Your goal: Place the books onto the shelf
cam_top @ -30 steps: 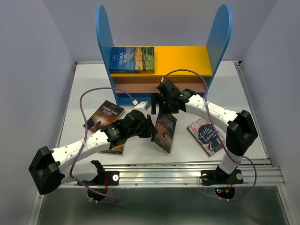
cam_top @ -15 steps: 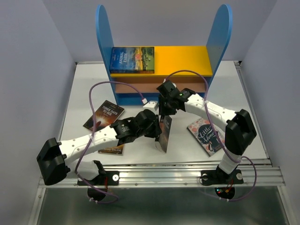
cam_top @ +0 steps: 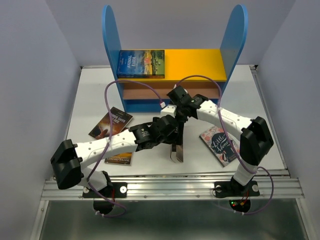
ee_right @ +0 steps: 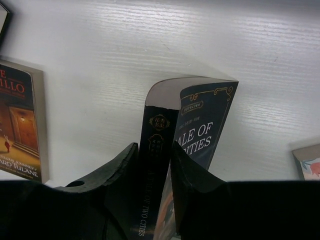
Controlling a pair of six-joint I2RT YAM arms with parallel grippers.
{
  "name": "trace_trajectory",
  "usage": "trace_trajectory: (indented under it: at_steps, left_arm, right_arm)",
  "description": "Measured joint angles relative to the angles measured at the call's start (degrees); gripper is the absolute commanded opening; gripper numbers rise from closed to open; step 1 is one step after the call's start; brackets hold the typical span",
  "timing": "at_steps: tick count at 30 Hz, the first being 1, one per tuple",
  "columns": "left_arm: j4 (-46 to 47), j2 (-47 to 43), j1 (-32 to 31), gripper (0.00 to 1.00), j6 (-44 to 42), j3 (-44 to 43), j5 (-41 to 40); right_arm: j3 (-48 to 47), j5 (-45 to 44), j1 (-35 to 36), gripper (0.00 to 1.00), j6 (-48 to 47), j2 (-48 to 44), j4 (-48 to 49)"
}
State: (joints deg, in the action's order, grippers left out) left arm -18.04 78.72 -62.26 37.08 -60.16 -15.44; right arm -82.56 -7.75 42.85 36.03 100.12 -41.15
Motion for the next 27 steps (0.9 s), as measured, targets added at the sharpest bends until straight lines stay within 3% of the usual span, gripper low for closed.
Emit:
trace_trajectory:
  at_steps: [3, 12, 16, 20, 27]
  left_arm:
    - [-0.74, 0.33, -0.04, 0.93, 0.39, 0.13, -0.66]
    - [0.04, 1.92, -0.02, 0.66, 1.53, 0.70, -1.70]
    - [1.29, 3.48, -0.07, 0.63, 2.40, 0.66, -2.40]
    - [1.51, 4.37, -0.15, 0.44, 4.35, 0.31, -2.80]
    - [-3.28, 7.93, -0.31, 0.51, 8.39, -3.04, -5.40]
  right_arm:
    - [0.00, 0.02, 0.00, 0.25, 0.35, -0.02, 0.02]
    - [0.00, 1.14, 0.00, 0.26, 0.46, -0.55, 0.00]
    - [0.07, 1.33, -0.13, 0.26, 1.46, -0.57, -0.02]
    - [0.20, 1.29, -0.15, 0.27, 2.84, -0.66, 0.07]
    - [2.82, 0.35, -0.07, 0.28, 6.78, -1.64, 3.13]
